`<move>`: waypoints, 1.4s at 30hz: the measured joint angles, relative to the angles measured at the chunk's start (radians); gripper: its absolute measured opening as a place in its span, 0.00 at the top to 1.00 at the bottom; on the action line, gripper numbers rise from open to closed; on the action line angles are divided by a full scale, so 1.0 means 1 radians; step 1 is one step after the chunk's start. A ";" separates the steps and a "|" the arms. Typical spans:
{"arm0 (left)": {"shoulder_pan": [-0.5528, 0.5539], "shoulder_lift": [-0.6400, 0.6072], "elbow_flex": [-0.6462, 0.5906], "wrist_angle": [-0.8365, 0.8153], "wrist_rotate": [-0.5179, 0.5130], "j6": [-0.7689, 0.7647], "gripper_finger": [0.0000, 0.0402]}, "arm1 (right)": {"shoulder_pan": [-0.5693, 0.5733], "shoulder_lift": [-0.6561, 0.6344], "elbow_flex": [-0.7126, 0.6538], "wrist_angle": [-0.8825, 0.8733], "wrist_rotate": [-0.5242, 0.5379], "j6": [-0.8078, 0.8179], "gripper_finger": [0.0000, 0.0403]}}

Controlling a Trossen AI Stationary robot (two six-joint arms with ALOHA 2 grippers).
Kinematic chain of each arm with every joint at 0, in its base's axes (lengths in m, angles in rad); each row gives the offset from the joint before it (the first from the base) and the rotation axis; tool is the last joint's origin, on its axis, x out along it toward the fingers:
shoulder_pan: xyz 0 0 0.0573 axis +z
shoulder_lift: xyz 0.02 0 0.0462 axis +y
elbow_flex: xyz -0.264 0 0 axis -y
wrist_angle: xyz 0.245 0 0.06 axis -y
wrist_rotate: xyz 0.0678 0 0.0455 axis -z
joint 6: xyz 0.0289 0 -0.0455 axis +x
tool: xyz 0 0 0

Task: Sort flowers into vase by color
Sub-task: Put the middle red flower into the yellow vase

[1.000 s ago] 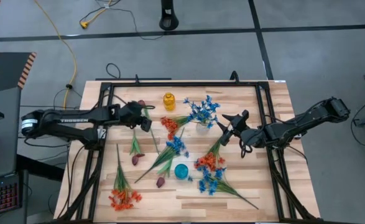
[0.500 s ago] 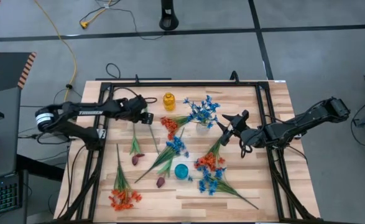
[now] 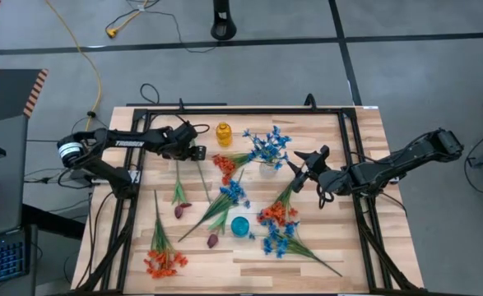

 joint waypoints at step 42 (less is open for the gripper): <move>0.004 -0.327 -0.006 0.092 -0.158 0.147 1.00 | 0.000 0.000 0.000 -0.003 0.000 0.000 0.43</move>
